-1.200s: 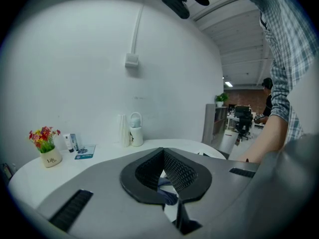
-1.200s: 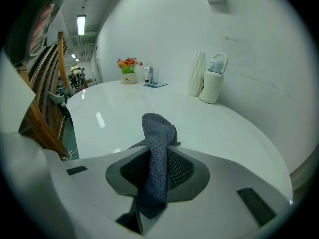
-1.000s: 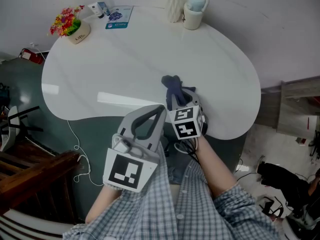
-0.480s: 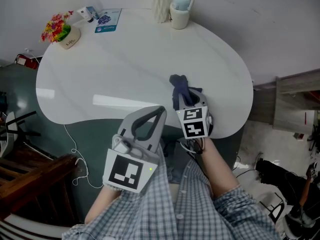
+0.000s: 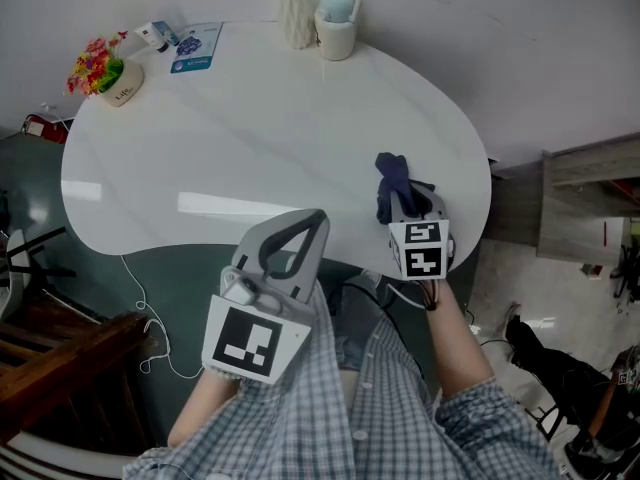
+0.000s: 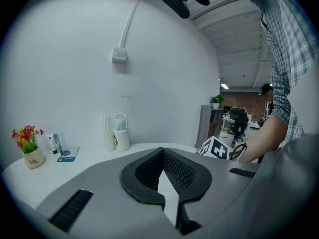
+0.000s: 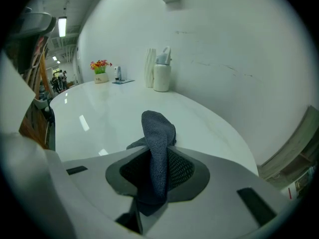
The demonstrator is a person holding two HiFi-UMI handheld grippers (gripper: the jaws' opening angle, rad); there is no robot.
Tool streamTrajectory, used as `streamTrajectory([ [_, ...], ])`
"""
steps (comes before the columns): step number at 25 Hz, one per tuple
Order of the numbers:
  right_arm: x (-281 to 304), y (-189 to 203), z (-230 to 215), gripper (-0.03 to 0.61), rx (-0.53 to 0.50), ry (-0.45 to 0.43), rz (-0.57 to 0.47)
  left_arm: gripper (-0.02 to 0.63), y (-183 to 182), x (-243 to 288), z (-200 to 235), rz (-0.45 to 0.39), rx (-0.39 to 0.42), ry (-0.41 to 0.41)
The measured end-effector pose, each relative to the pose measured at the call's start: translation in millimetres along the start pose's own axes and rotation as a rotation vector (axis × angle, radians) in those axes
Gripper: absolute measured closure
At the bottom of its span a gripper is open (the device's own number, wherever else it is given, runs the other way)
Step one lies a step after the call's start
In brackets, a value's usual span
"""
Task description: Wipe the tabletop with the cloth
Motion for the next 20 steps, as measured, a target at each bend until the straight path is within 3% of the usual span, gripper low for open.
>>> streamTrajectory([
  [20,-14.2,56.3,-189.9,0.495,0.175,0.255,0.086,0.609,-9.1,36.8,-17.6,0.009,-0.026,-0.040],
])
Point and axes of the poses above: the fingertips, and each gripper's own axes: x forward along the fingers, z to its left, y out of its underside, the point moved 3 cm from there along -x, backward along the fingers, and after that the axes turned 2 degrees about -x, right-handed, at the moved point
